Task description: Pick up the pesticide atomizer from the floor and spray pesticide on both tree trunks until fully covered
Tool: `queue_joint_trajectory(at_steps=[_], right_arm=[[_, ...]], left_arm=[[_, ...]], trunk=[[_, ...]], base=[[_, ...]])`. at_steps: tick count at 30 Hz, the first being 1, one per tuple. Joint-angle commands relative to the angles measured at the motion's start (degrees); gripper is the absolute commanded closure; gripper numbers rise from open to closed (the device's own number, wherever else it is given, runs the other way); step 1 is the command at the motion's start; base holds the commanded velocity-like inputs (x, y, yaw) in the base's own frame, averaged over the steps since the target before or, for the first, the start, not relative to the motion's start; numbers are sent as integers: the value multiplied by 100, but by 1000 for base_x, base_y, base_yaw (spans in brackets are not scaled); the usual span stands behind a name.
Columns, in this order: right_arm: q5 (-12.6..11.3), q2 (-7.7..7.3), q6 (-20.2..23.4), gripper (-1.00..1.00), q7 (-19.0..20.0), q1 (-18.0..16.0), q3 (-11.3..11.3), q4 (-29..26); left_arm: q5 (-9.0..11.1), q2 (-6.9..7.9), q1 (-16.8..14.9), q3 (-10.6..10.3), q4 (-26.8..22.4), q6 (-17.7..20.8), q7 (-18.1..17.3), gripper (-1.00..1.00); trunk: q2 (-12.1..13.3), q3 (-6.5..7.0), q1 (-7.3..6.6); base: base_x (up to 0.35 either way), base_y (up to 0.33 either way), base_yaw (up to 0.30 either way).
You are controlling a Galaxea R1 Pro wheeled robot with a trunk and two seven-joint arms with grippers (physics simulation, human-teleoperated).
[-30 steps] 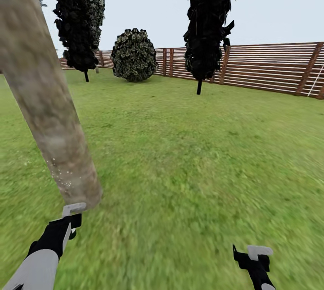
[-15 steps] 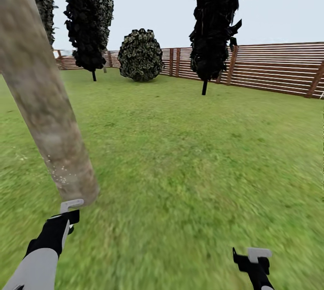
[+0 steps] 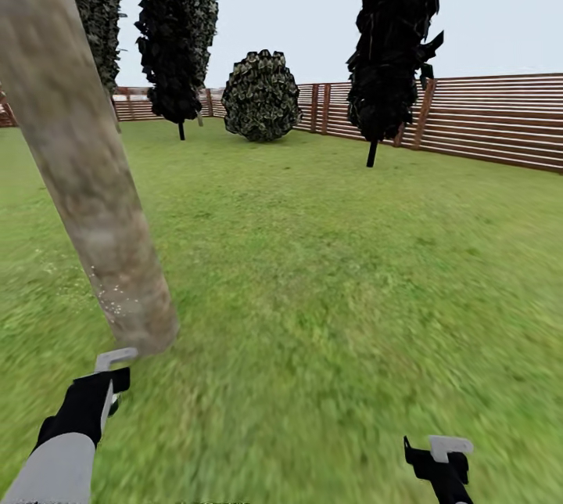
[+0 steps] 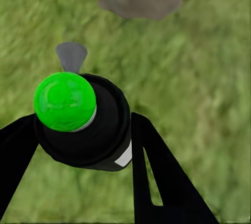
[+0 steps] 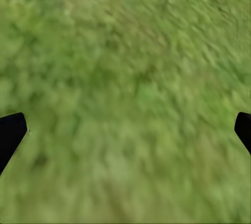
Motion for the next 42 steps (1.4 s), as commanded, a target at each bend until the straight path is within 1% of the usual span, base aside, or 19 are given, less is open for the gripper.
queue_joint_trajectory(at_steps=[1, 5, 8, 10, 12, 13, 14, 19, 20, 24, 26, 27, 29, 30, 33, 35, 37, 39, 42], right_arm=[[62, -1, -16, -100, -37, -4, -23, 7], [62, -2, -16, -100, -38, -4, -23, 12], [66, -1, -16, -100, -38, -4, -21, 14], [68, -1, -16, -100, -38, -4, -23, 13], [68, -1, -16, -100, -39, -4, -23, 11], [68, -1, -16, -100, -40, -4, -23, 10], [66, -1, -16, -100, -41, -4, -23, 7], [70, -15, -16, -100, -35, -4, -23, 6], [70, -26, -16, -100, -39, -4, -23, 1], [71, -43, -16, -100, -39, -4, -23, -2], [71, -44, -16, -100, -40, -4, -23, -3], [71, -45, -16, -100, -41, -4, -23, -3], [71, -45, -16, -100, -41, -4, -23, -3], [71, -45, -16, -100, -42, -4, -23, -3], [71, -45, -16, -100, -41, -4, -23, -3], [71, -45, -16, -100, -38, -4, -23, -3], [71, -45, -16, -100, -37, -4, -23, -3], [71, -45, -16, -100, -35, -4, -21, -3], [71, -45, -16, -100, -35, -4, -23, -3]], left_arm=[[-42, -2, -17, 9, -37, 188, -40, 100], [-43, 47, -52, -1, -88, 508, -84, 100], [-39, 81, -275, -72, -161, 599, -111, 100], [-28, 62, -565, -444, -183, 664, -303, 100], [-21, 23, -761, -689, -185, 849, -439, 100], [-17, 13, -858, -780, -182, 1001, -493, 100], [-5, 5, -1105, -905, -151, 1347, -652, 100], [-51, 82, -1584, -1074, -126, 1661, -1229, 100], [-67, 169, -1624, -1114, -127, 1746, -1276, 100], [-39, 892, -1650, -1142, -114, 1828, -1347, 100], [-41, 941, -1651, -1232, -108, 1880, -1391, 100], [-37, 933, -1651, -1351, -109, 1940, -1424, 100], [-11, 820, -1676, -1938, -144, 2316, -1645, 100], [-9, 767, -1745, -2078, -166, 2509, -1771, 100], [-15, 747, -1896, -2223, -184, 2736, -1988, 100], [-33, 889, -1938, -2242, -198, 2793, -2051, 100], [-20, 1139, -1931, -2250, -204, 2804, -2070, 100], [-25, 1257, -1902, -2265, -206, 2810, -2079, 100], [-25, 1273, -1877, -2271, -214, 2810, -2075, 100]], trunk=[[-2, -5, -1], [-2, -5, -1], [-2, -5, -1], [-2, -5, -1], [-2, -5, -1], [-2, -5, -1], [-2, -5, -1], [-2, -5, -1], [-2, -5, -1], [-2, -5, -1], [-2, -5, -1], [-2, -5, -1], [-2, -5, -1], [-2, -5, -1], [-2, -5, -1], [-2, -5, -1], [-2, -5, -1], [-2, -5, -1], [-2, -5, -1]], base=[[1, 0, 274], [0, 0, 274], [0, 0, 275], [0, 0, 273], [0, 0, 263], [0, 0, 249], [0, 0, 129], [0, 0, 31], [0, 0, 3], [0, 0, 0], [0, 0, 0], [0, 0, 0], [0, 0, 0], [0, 0, 0], [0, 0, 0], [0, 0, 0], [0, 0, 0], [0, 0, 0], [34, -164, 0]])
